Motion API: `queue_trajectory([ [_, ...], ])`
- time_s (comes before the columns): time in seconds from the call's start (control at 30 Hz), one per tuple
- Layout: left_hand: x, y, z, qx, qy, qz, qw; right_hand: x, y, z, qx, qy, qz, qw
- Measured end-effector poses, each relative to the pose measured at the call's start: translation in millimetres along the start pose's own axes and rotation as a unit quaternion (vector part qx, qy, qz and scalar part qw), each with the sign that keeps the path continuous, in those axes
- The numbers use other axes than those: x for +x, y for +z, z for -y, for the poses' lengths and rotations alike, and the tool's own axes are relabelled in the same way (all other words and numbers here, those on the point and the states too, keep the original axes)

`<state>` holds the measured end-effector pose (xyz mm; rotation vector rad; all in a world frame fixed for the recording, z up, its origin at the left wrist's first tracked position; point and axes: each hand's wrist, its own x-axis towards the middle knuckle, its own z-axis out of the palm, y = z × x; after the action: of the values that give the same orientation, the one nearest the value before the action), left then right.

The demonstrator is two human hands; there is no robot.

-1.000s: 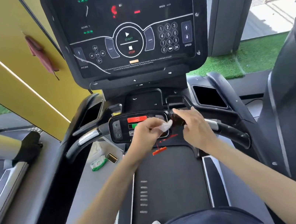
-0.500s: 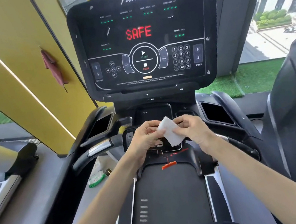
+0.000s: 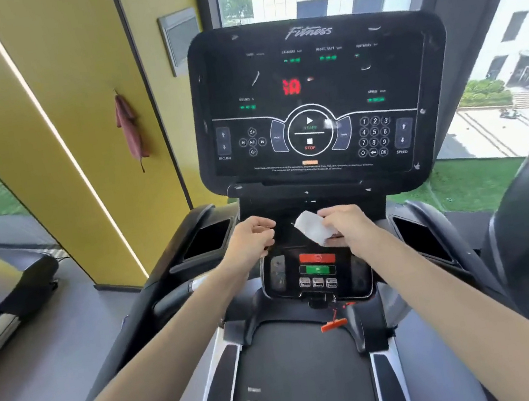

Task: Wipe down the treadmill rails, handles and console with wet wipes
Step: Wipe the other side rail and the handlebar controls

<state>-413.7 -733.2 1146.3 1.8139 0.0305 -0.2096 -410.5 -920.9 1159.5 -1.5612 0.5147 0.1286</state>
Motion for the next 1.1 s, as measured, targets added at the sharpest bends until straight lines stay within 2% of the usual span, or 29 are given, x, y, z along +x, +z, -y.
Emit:
queue_trajectory([
  [0.1, 7.5, 8.1, 4.8, 0.015, 0.004, -0.005, 1.000, 13.7, 2.2, -2.6, 0.003, 0.024, 0.019, 1.000],
  [0.23, 25.5, 24.1, 0.5, 0.011, 0.023, -0.027, 0.999, 45.3, -0.2, 3.3, -0.010, 0.008, 0.035, 0.999],
  [0.33, 39.9, 37.1, 1.0, 0.008, 0.015, -0.054, 0.998, 71.2, -7.1, -2.0, -0.093, 0.025, 0.038, 0.995],
  [0.43, 55.0, 45.5, 10.0, 0.021, -0.008, -0.080, 0.997, 96.2, -23.5, -16.3, -0.201, 0.023, 0.010, 0.979],
  [0.53, 64.2, 48.2, 16.2, 0.053, -0.032, -0.106, 0.992, 102.3, -29.8, -18.4, -0.229, 0.007, 0.023, 0.973],
  [0.67, 59.0, 38.2, 21.0, 0.028, -0.068, -0.176, 0.982, 101.6, -8.6, -5.5, -0.239, -0.061, 0.094, 0.965],
  [0.83, 14.1, -15.2, 39.2, -0.014, -0.104, -0.289, 0.951, 66.1, 54.2, 3.4, -0.250, -0.098, 0.213, 0.940],
  [0.97, -46.3, -59.9, 59.4, -0.029, -0.145, -0.356, 0.923, 12.4, 110.1, 0.5, -0.279, -0.149, 0.321, 0.893],
  [1.1, -129.0, -104.9, 90.6, -0.045, -0.179, -0.410, 0.893, -57.9, 166.4, -24.7, -0.304, -0.152, 0.433, 0.835],
])
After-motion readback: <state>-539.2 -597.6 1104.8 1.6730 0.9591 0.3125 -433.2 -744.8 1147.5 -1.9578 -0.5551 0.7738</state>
